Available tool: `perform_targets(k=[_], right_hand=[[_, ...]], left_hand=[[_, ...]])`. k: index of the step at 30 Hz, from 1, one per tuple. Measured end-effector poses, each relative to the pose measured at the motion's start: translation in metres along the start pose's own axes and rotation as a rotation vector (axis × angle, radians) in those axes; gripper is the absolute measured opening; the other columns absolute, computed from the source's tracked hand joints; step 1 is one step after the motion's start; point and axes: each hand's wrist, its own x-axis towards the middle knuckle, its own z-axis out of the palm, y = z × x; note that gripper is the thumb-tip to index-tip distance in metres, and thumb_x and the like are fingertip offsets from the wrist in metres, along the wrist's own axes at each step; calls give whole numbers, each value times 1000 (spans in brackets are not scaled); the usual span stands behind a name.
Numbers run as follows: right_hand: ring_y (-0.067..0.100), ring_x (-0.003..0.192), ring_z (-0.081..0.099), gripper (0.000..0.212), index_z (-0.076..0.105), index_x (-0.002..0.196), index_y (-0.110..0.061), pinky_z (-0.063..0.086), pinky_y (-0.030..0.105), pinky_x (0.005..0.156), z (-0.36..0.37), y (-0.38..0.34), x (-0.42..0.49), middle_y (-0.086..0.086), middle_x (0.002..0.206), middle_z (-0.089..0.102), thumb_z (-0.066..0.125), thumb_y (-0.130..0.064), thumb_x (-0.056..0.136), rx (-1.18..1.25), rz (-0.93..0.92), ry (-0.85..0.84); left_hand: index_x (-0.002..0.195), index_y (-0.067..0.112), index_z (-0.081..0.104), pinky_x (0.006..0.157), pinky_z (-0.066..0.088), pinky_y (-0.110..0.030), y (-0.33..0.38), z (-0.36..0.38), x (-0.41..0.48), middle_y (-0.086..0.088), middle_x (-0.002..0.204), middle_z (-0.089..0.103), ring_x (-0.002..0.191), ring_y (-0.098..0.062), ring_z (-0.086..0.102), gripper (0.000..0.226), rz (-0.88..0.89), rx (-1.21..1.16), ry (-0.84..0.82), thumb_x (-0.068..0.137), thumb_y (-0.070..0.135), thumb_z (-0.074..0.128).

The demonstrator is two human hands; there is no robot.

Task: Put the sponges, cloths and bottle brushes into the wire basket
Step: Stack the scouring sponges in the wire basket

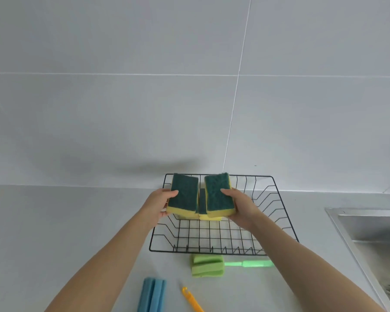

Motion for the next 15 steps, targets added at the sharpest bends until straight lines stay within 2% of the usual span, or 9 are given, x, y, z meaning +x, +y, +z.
perform_targets(k=[3, 7, 11, 15], right_hand=[[29, 100, 58, 26, 47, 121, -2, 51, 34, 71, 0, -1, 28, 10, 101, 62, 44, -12, 96, -78, 17, 98], [23, 86, 59, 17, 50, 110, -5, 48, 38, 80, 0, 5, 57, 7, 89, 61, 43, -14, 97, -173, 58, 167], [24, 91, 58, 24, 49, 116, -3, 50, 37, 83, 1, 14, 79, 8, 94, 60, 42, -17, 98, -265, 75, 210], [26, 103, 55, 29, 46, 123, -4, 45, 43, 101, 2, 19, 87, 12, 109, 57, 38, -18, 99, -352, 80, 243]], left_hand=[[120, 6, 48, 70, 50, -32, 3, 6, 24, -10, 104, 58, 96, -24, 56, 26, -6, 40, 24, 94, 9, 50], [121, 2, 50, 84, 50, -39, 0, 14, 51, -11, 107, 58, 99, -26, 56, 26, -18, 141, 31, 96, 9, 45], [120, 2, 53, 90, 52, -40, -6, 19, 69, -13, 110, 60, 103, -29, 59, 27, -31, 253, 36, 96, 12, 45], [111, 6, 58, 98, 49, -49, -13, 24, 76, -18, 117, 63, 109, -33, 60, 22, 9, 398, 56, 96, 13, 44]])
